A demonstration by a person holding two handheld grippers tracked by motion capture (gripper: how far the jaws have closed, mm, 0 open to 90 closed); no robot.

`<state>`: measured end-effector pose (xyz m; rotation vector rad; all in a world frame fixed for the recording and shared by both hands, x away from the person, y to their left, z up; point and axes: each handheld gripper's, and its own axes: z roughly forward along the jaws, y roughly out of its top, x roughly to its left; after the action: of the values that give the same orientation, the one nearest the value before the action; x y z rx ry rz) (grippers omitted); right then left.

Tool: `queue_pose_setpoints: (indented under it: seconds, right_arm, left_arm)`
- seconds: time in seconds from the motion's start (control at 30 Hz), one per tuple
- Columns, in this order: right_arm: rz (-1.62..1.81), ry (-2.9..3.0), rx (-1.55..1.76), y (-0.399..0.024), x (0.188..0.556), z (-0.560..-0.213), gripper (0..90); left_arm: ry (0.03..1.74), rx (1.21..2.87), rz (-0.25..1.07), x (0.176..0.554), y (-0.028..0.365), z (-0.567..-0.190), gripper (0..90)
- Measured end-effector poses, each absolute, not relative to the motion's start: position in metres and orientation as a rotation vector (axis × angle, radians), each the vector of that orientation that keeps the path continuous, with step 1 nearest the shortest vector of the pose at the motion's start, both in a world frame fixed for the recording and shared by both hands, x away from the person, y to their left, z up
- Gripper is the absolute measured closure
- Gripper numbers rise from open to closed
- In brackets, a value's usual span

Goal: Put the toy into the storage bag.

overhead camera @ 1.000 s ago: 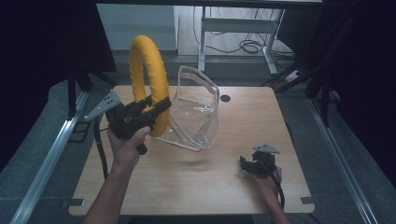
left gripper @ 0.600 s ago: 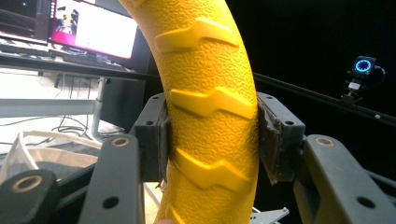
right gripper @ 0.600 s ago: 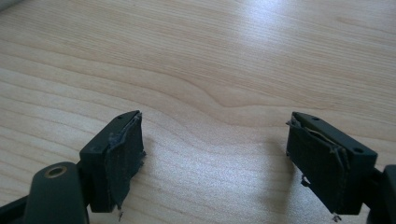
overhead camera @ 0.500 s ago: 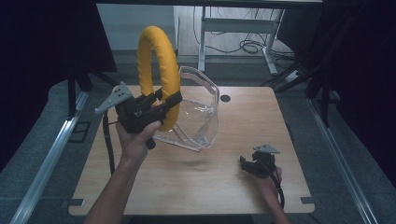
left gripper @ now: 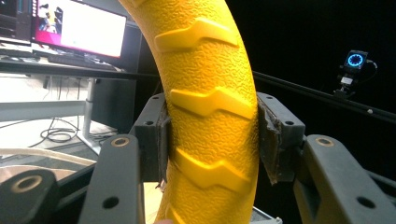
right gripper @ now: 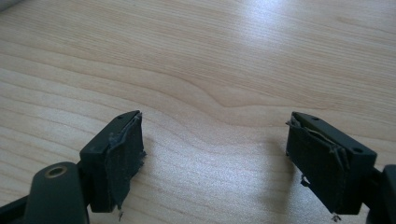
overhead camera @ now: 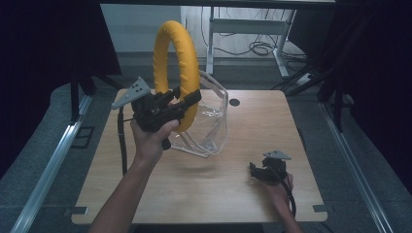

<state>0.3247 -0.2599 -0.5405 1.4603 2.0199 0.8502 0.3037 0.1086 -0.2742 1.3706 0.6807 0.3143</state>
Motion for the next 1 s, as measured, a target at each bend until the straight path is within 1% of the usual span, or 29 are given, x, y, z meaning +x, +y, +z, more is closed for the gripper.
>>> queue_pose_setpoints:
  seconds: [0.53, 0.8, 1.0]
  right_arm:
    - [0.853, 2.021, 1.463, -0.260, 0.324, -0.540, 19.4]
    - [0.852, 2.018, 1.465, -0.259, 0.324, -0.540, 19.5]
    - [0.851, 2.019, 1.456, -0.259, 0.324, -0.540, 19.6]
  left_arm:
    - [0.641, 1.408, 0.285, 0.309, 0.073, -0.265, 50.8]
    - [0.626, 1.419, 0.230, 0.315, 0.054, -0.272, 50.7]
    - [0.635, 1.424, 0.225, 0.321, 0.046, -0.281, 50.8]
